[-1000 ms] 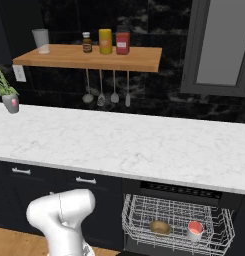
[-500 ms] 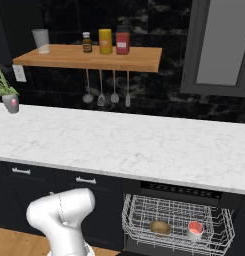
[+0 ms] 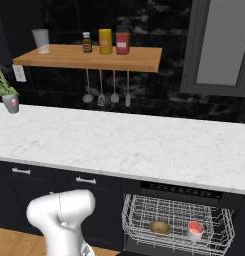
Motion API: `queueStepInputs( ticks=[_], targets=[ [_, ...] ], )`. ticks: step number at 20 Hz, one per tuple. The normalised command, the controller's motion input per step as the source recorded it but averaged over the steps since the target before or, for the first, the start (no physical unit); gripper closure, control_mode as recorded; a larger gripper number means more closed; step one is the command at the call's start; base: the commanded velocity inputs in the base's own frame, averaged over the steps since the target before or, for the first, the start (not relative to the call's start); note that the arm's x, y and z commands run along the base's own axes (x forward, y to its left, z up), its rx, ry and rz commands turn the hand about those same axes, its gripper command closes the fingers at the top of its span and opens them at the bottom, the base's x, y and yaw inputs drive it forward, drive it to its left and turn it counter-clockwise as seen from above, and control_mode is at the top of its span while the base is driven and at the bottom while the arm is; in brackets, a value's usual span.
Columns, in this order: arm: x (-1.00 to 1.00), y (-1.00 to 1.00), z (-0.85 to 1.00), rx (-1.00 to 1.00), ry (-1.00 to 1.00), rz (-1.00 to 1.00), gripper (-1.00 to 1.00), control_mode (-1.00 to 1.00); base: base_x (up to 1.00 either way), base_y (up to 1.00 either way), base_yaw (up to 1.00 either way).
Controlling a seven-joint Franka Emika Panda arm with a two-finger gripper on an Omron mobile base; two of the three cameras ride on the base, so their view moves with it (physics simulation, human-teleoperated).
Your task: Pick up the cup and bowl from the counter, place them in the dishwasher, and close the dishwasher door.
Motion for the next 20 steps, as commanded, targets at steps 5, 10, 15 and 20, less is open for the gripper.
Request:
queueStepInputs(
  ticks=[5, 10, 15, 20],
  targets=[
    [-0.08, 0.37, -0.19, 0.17, -0.09, 0.16, -1.00, -1.00, 0.00, 0.00, 0.00],
    [0.50, 0.42, -0.08, 0.04, -0.05, 0.01, -1.00, -1.00, 0.00, 0.00, 0.00],
    [1.00, 0.35, -0.23, 0.01, -0.01, -0.08, -1.00, -1.00, 0.00, 0.00, 0.00],
    [1.00, 0.26, -0.41, 0.01, -0.01, -0.11, -1.00, -1.00, 0.00, 0.00, 0.00]
  ],
)
